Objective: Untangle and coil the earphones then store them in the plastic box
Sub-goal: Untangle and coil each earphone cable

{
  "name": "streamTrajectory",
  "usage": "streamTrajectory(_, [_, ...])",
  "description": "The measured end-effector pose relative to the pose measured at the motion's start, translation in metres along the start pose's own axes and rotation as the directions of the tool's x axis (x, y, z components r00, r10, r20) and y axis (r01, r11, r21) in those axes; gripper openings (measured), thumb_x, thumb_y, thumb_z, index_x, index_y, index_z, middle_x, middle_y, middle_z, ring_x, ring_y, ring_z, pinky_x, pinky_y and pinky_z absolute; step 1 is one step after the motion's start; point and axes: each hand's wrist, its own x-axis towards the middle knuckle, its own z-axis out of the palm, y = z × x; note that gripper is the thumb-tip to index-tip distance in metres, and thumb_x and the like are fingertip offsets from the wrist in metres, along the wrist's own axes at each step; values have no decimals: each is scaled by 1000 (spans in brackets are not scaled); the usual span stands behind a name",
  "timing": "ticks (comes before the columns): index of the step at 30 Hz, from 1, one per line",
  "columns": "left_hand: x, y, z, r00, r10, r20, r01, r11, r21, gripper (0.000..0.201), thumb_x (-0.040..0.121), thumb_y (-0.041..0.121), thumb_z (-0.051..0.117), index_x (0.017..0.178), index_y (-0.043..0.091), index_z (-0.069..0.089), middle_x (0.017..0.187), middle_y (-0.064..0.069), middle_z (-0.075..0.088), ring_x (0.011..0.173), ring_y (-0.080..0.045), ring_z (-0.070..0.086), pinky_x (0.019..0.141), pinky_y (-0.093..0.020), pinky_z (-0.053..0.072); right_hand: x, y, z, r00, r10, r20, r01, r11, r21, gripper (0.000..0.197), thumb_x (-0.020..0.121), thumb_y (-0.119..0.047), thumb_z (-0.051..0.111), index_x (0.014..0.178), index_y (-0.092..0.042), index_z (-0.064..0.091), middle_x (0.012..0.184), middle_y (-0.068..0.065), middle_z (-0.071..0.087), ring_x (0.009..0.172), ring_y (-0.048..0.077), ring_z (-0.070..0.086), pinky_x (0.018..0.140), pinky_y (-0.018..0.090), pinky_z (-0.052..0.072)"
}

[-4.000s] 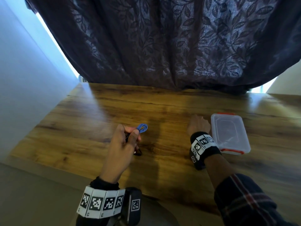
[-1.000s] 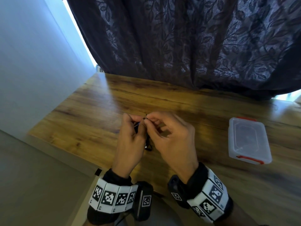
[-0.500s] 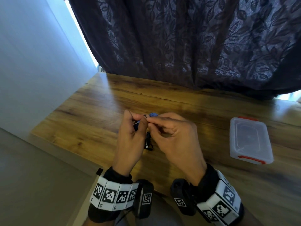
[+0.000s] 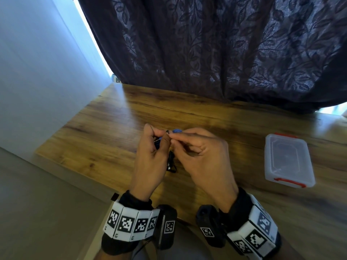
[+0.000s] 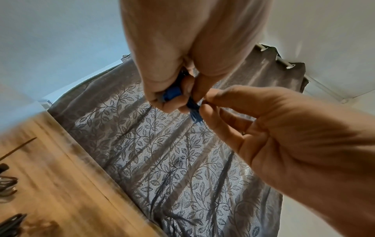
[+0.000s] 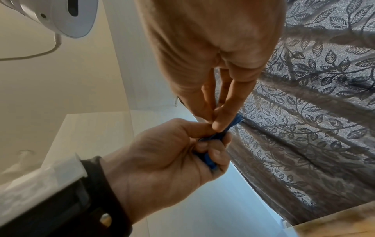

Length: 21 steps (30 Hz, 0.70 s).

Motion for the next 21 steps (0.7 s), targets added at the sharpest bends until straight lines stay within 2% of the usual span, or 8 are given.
streamTrajectory(3, [0, 0, 0, 1000, 9, 6, -9, 1000, 9, 7, 94, 29, 52, 90, 23, 51, 79, -3, 57, 67, -12, 54, 60, -29, 41, 1, 0, 0, 1000, 5, -14, -5, 1000, 2, 19, 90, -11, 74, 108, -15, 78, 106, -4, 72, 88, 7, 73, 76, 27, 62])
streamTrajectory(11, [-1, 1, -2, 999, 17, 31, -18, 1000, 13, 8, 95, 28, 51, 87, 28, 49, 78, -3, 57, 67, -15, 52, 60, -35, 40, 0, 0, 1, 1000, -5, -16, 5, 1000, -7, 19, 90, -12, 74, 108, -15, 78, 104, -4, 72, 86, 7, 73, 76, 27, 62])
streamTrajectory(18, [0, 5, -2, 1000, 7, 10, -7, 1000, -22, 10, 96, 27, 53, 88, 20, 52, 81, -10, 59, 73, -19, 55, 65, -45, 46, 0, -1, 1, 999, -28, -41, 29, 999, 36, 19, 89, -8, 74, 106, -12, 78, 103, -1, 72, 85, 9, 73, 74, 29, 62])
streamTrajectory(21, [1, 4, -2, 1000, 0, 8, 0, 1000, -14, 10, 96, 27, 53, 88, 21, 53, 80, -10, 59, 73, -21, 54, 65, -49, 47, 0, -1, 0, 999, -33, -42, 34, 999, 34, 19, 89, -8, 74, 106, -12, 78, 104, -1, 72, 85, 9, 73, 75, 29, 62])
